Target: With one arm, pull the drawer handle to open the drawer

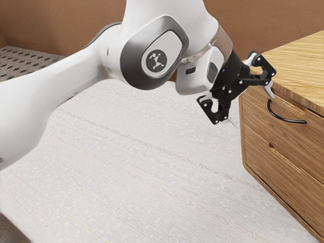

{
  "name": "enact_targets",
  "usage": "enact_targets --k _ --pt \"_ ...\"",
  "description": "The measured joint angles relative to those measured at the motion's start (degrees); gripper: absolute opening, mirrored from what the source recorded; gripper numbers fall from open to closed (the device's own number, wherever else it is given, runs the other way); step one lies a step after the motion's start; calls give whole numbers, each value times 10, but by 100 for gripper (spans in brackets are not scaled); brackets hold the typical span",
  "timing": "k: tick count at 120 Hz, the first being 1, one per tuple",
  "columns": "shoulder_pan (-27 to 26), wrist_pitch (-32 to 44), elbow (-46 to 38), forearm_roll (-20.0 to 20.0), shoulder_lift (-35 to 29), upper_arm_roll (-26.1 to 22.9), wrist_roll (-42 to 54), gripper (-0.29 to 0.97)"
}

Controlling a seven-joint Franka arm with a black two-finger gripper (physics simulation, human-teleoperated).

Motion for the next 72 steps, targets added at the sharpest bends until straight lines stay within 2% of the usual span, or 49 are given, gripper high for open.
enact_targets --k 22,72 --pt "-3 21 -49 3 -29 1 -3 68" --pt "-2 72 -73 0 -28 1 -9 68"
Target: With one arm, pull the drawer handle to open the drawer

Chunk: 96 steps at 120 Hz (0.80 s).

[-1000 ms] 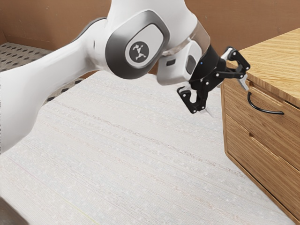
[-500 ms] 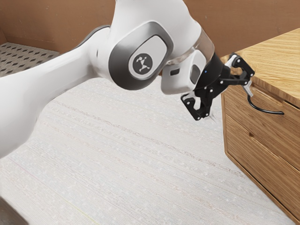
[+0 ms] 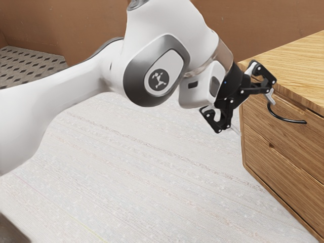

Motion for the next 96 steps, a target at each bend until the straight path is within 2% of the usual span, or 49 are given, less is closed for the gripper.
enact_targets --k 67,96 --pt "-2 22 -22 -2 -3 0 -14 67" --pt "-2 23 -22 -2 -5 0 -22 54"
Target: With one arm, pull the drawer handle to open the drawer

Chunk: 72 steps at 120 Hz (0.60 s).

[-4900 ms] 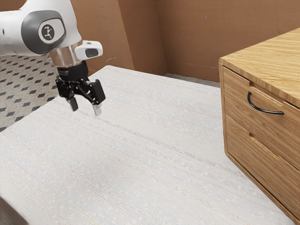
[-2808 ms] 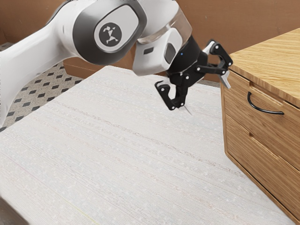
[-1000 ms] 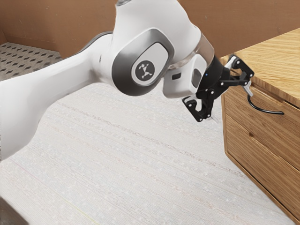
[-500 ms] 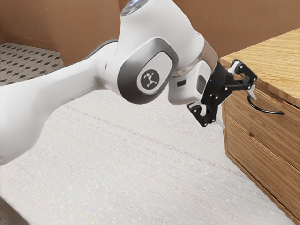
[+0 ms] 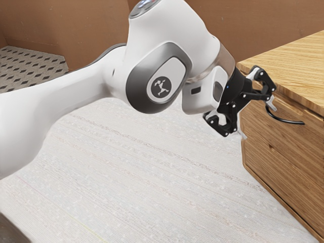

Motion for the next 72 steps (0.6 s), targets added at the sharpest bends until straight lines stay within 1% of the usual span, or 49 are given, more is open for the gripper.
enact_targets --k 12,33,44,56,67,72 --pt "0 0 0 0 -2 0 -3 44" --pt "2 0 -29 0 -30 0 -9 35" --pt "4 0 -44 0 -43 0 -12 33" --pt "5 0 -58 0 -50 0 -16 35" --pt "5 0 -72 0 -66 0 -19 30" --pt "5 0 -78 0 -73 0 -20 30"
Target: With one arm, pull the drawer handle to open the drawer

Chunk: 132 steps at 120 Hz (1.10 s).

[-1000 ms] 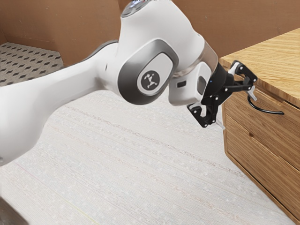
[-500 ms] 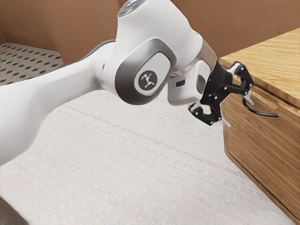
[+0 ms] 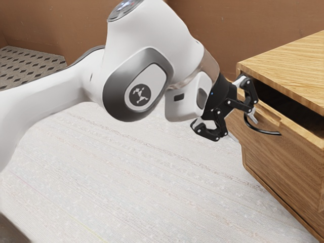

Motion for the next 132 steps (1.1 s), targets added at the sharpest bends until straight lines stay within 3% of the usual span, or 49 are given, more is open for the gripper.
enact_targets --k 76,132 --pt "2 -8 -62 -1 -68 0 -28 32" --pt "9 -67 -64 -6 -91 1 -66 29"
